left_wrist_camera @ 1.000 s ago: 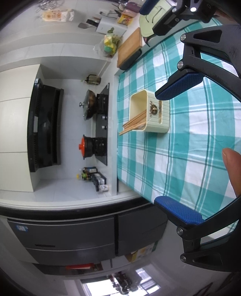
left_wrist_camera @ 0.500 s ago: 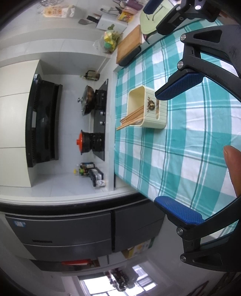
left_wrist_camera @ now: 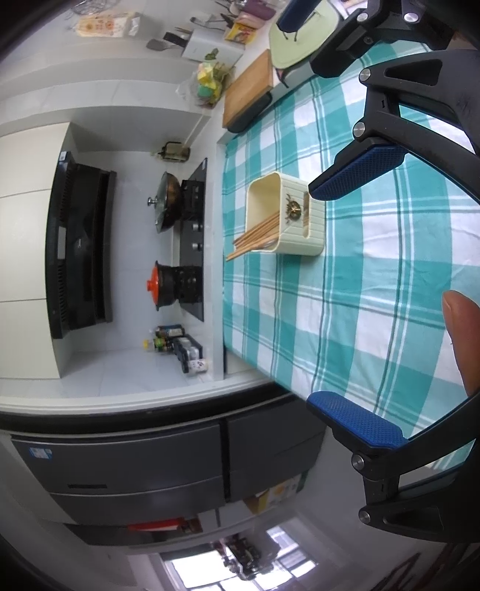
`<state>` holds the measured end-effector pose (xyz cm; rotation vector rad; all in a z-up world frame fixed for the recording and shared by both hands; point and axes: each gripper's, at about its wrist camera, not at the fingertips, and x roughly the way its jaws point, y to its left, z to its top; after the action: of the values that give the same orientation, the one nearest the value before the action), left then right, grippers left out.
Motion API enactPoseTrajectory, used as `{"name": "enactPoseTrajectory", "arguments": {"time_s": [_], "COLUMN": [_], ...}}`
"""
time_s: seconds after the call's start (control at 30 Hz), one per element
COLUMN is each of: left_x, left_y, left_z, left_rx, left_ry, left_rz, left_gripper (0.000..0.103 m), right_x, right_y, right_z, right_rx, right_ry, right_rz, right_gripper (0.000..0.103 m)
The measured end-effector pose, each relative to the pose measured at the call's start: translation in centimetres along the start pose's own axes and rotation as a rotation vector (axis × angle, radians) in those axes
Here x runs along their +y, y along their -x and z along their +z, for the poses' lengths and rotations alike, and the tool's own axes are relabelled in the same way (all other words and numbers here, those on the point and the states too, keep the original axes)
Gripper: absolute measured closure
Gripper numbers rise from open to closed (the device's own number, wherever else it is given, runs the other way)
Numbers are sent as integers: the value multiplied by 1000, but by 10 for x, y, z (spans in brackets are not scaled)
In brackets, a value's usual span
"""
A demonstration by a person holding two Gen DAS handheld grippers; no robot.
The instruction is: Organize utensils
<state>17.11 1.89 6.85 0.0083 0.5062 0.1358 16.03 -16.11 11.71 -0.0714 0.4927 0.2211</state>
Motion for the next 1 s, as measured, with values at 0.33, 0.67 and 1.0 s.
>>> {"name": "enactPoseTrajectory", "arguments": {"time_s": [0.33,0.67,1.0], "left_x": [-4,-3,-2], "left_y": [1,1,1], "left_z": [1,2,1], "left_rx": [6,10,13], "left_ry": [-26,-28,-30], "left_rz": [20,22,20], "left_gripper": [0,0,0], "right_x": [-1,-1,1], "right_y": [-1,-1,-4], "right_z": [-1,0,0], "right_rx": [13,7,14], "right_ry": [-8,-4,-3], "right_rz": [9,11,9], "right_gripper": [11,11,11]}}
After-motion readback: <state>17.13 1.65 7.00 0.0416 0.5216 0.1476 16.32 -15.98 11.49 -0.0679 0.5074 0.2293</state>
